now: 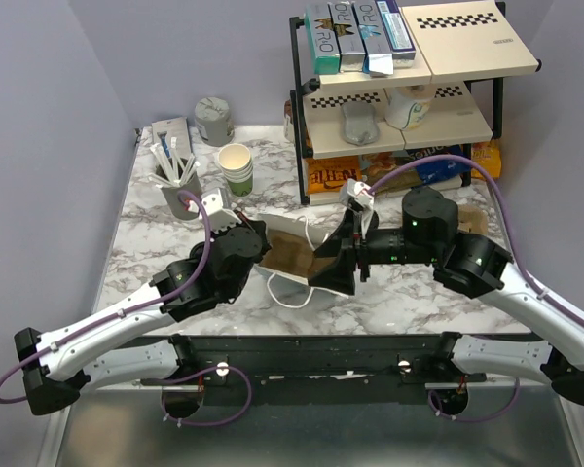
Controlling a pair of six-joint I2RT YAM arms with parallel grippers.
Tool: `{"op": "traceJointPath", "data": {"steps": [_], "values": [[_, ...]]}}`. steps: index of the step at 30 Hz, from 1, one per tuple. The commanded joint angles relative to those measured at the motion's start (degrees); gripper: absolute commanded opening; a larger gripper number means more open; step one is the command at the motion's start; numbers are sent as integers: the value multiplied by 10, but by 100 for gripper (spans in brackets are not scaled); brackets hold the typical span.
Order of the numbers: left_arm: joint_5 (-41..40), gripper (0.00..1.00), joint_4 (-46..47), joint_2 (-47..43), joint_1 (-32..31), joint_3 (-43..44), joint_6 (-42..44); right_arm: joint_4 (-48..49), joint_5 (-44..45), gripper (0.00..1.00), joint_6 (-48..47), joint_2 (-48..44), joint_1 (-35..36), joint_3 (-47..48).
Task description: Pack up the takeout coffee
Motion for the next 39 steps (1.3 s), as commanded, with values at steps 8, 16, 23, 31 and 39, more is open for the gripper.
{"op": "traceJointPath", "data": {"steps": [8, 16, 23, 31, 39], "values": [[-118, 0, -141, 15, -11, 51, -180, -81, 185, 75, -6, 1, 2, 29], [-67, 0, -6, -10, -15, -11, -79, -29, 248, 69, 77, 26, 3, -47], [-31, 0, 17, -48, -20, -50, -39, -37, 295, 64, 80, 31, 15, -114], [155, 0, 132, -143, -27, -188, 76, -5, 311, 65, -16, -55, 68, -246], [207, 0, 141, -187, -49, -231, 104, 100, 273, 73, -72, -185, 78, -299]]}}
